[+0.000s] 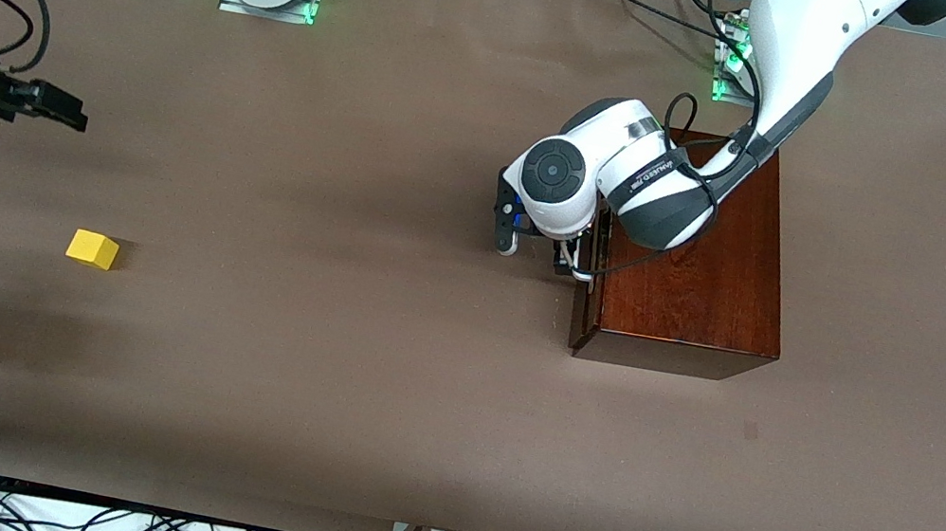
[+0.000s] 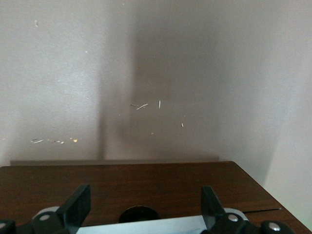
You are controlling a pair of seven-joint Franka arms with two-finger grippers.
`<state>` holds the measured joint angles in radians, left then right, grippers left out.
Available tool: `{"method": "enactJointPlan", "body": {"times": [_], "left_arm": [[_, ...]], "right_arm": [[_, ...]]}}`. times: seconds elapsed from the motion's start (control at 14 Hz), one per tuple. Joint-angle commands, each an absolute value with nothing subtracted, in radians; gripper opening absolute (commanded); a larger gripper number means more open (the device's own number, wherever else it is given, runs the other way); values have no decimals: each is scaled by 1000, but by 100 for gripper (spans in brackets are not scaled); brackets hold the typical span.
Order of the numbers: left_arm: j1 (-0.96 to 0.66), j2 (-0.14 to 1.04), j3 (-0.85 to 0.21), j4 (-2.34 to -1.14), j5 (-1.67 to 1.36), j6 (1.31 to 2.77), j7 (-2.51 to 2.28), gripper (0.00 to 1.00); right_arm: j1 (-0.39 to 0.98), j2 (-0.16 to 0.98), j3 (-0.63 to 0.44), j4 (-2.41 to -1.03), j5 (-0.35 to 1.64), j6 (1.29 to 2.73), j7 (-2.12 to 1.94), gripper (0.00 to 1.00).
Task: Open drawer, take yellow block, close drawer
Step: 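Push the drawer fully shut with the left gripper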
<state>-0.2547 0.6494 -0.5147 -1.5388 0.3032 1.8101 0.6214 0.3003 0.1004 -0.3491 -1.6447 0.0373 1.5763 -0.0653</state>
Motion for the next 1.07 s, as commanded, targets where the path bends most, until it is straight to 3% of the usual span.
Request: {"method": "enactJointPlan", "body": {"times": [0.0, 0.21, 0.5, 0.72, 1.0], "left_arm": [[-239, 600, -514, -1503, 286, 1786, 626, 100], [-213, 580, -514, -1454, 164, 1776, 603, 100], [-164, 517, -514, -1392, 78, 1636, 461, 100], [-155, 445, -502, -1374, 109, 1513, 321, 100], [-37, 353, -499, -1374, 136, 1468, 201, 100]], "right_arm": [[311, 9, -304, -1681, -21, 1552, 20, 100], [311, -11, -304, -1687, -21, 1562, 23, 100], [276, 3, -289, -1680, -21, 1574, 23, 100], [30, 2, -27, -1677, -23, 1577, 25, 100], [6, 2, -5, -1677, -21, 1577, 49, 100]]}}
